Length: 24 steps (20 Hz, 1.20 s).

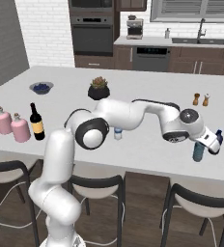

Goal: Move the plastic bottles in the middle to the plastics group, and the glass bottles in the middle to the glass group.

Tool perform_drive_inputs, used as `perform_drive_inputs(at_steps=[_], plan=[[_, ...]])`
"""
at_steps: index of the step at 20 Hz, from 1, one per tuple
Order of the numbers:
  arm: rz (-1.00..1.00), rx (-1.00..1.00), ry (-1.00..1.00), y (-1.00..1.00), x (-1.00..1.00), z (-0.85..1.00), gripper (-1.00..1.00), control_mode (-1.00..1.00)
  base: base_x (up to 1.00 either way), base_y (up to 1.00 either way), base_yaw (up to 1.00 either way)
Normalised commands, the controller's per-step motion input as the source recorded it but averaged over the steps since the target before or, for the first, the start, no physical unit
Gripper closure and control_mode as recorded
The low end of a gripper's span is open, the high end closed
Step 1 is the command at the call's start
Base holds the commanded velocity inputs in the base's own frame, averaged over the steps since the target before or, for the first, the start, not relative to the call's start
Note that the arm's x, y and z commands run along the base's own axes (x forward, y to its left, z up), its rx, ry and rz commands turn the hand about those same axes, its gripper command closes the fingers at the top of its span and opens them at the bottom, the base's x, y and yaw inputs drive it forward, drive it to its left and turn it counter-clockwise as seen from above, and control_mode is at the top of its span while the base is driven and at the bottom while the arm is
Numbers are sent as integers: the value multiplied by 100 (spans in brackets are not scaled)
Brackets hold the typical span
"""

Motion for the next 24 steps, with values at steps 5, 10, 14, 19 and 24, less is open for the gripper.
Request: perform_drive_inputs(at_steps=[5,10,14,19,24], plan=[[0,7,5,-8,16,0,100,-100,0,0,0],[0,9,0,-8,11,0,100,-100,0,0,0],[0,3,1,0,8,0,100,-100,0,0,0],[0,-5,1,4,0,0,100,-100,0,0,0],[0,-10,0,8,0,0,100,-100,0,0,0]])
